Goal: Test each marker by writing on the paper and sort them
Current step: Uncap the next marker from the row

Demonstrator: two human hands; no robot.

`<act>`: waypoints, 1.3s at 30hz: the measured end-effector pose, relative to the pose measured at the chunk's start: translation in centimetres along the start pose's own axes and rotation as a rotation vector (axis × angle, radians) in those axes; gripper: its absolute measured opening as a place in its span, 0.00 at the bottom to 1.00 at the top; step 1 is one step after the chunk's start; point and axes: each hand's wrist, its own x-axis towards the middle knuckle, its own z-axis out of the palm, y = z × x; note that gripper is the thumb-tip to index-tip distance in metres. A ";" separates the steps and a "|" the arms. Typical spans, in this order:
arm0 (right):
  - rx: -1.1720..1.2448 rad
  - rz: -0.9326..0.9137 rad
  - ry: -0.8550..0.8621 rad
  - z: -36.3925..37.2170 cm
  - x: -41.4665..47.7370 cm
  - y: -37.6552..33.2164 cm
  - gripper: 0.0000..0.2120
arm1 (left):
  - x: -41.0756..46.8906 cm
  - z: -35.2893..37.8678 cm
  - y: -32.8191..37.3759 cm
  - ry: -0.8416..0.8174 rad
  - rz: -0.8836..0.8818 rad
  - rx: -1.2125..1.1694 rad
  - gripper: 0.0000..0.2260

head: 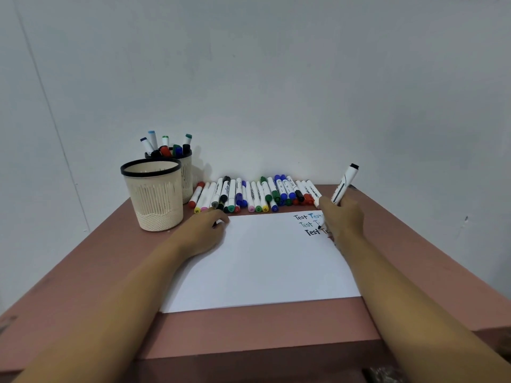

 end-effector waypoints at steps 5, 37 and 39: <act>0.059 0.118 -0.057 -0.2 0.4 -0.6 0.09 | 0.0 -0.6 0.3 0.002 -0.032 0.012 0.14; 0.249 -0.045 -0.661 2.1 -4.1 -4.5 0.07 | -1.9 -0.6 5.3 0.128 0.193 -0.507 0.20; 0.229 -0.072 -0.687 2.2 -4.3 -4.4 0.09 | -2.0 -0.6 5.4 0.129 0.211 -0.498 0.20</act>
